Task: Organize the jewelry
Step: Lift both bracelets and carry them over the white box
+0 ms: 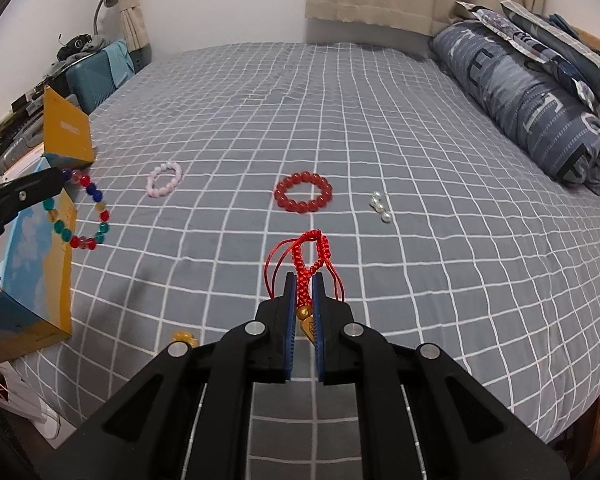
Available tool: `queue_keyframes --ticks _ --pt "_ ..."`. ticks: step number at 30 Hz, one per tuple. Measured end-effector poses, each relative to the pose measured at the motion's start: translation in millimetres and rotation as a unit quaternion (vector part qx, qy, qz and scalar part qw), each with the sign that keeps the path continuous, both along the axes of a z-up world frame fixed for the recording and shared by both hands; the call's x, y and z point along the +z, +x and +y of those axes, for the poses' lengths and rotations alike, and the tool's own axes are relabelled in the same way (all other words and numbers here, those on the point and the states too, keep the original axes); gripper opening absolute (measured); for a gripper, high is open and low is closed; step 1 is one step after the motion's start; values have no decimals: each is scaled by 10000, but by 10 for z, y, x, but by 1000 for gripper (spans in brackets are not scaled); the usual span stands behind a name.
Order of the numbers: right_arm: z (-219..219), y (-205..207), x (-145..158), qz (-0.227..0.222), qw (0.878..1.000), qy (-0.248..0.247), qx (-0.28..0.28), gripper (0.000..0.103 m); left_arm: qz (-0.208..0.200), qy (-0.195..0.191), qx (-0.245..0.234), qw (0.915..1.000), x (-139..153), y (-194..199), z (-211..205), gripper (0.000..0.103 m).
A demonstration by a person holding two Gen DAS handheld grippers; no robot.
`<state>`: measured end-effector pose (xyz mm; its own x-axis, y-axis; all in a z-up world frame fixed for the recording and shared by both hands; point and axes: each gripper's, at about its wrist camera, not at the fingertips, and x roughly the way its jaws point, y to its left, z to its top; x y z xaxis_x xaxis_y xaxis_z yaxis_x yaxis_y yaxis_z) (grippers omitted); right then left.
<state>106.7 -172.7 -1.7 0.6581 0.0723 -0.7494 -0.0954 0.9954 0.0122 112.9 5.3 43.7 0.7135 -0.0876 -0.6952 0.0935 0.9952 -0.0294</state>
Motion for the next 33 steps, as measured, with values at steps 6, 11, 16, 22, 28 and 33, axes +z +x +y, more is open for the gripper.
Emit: queue_keyframes --ticks 6,11,16,22,28,33 --pt "191 64 207 -154 9997 56 157 7 -69 19 231 9997 107 -76 229 9" --pt "420 129 343 -275 9989 83 359 7 -130 -16 496 9987 179 -152 468 9" --pt "703 167 498 -391 9972 142 625 7 -200 -74 687 9974 281 -249 690 9" --pt "1170 182 732 -546 9928 241 1038 7 -324 -59 1051 9939 455 -456 1081 9" --pt "1734 132 893 -595 9860 312 1529 7 -411 -111 1531 9873 536 -638 1515 9" --pt "2252 29 936 -573 9772 332 2016 7 -345 -124 1912 9809 497 -809 1866 9"
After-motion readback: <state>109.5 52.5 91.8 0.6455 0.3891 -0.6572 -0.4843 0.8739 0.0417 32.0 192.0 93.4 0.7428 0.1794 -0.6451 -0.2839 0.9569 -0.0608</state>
